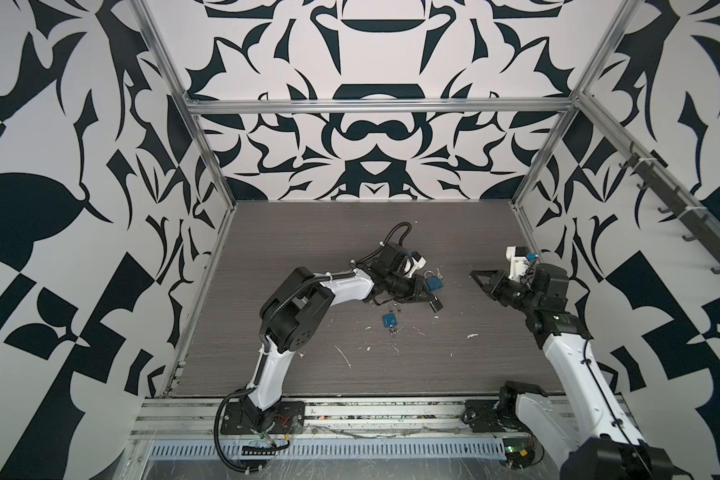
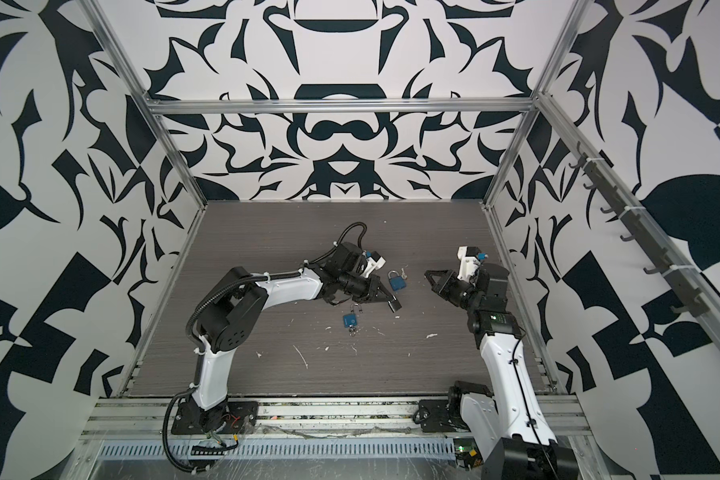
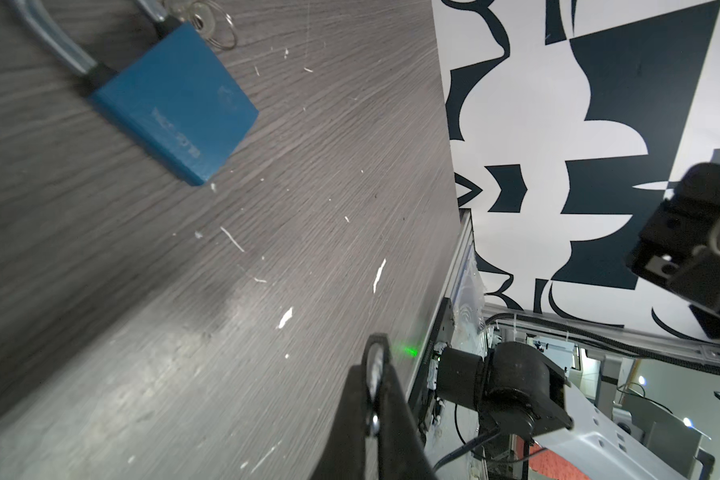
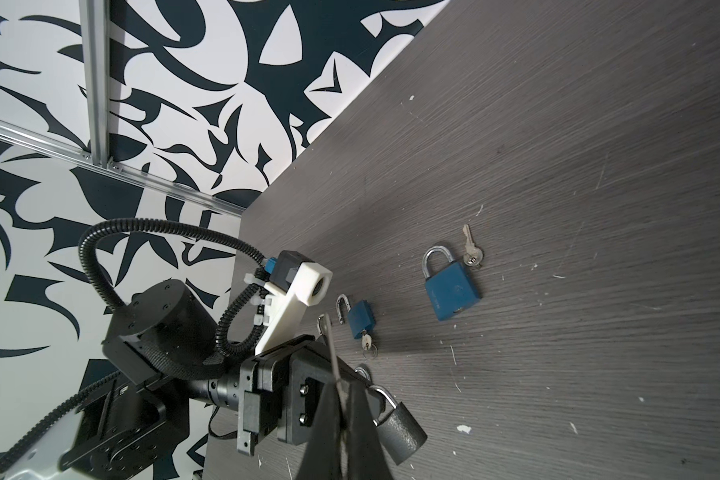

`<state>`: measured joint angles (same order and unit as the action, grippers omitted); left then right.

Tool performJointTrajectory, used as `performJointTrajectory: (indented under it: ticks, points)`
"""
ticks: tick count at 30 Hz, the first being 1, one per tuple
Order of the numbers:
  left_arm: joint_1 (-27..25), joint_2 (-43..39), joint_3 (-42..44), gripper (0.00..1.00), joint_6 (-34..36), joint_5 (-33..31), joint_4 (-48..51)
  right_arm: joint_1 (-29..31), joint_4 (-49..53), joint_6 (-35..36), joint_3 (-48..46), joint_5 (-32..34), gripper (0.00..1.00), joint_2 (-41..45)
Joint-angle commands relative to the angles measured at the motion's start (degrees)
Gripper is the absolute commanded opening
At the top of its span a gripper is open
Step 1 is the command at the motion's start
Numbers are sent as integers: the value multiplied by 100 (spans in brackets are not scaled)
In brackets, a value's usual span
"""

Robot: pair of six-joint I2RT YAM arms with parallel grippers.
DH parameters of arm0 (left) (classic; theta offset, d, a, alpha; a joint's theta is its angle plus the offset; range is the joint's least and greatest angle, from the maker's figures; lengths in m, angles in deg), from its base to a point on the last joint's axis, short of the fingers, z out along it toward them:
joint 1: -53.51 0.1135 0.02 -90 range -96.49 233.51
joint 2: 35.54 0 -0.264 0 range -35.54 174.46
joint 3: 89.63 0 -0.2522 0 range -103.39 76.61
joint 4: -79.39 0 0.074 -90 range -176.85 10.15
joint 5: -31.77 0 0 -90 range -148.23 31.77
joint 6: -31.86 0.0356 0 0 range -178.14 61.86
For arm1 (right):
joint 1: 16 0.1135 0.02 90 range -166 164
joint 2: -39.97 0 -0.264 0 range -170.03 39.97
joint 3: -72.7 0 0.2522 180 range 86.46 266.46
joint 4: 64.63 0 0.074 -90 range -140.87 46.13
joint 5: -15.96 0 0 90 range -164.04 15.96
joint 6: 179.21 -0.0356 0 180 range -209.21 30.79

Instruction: Lock with the key

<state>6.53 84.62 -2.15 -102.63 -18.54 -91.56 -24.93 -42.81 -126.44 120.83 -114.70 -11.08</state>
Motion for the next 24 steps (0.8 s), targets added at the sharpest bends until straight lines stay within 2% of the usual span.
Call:
performJointTrajectory:
  ticks: [1,9,22,24]
  points:
    - [-99,272,-463,0,5,-25,420,-21,-181,86,-53,-117,0,-67]
    - [-214,960,-1253,0,-5,-186,1081,-20,-113,207,-44,-3,0,-191]
    - [-259,1517,-1894,0,41,-345,1690,-21,-43,528,-235,41,0,-656]
    - [-259,1545,-1957,6,62,-384,1759,-15,-48,548,-256,51,0,-717]
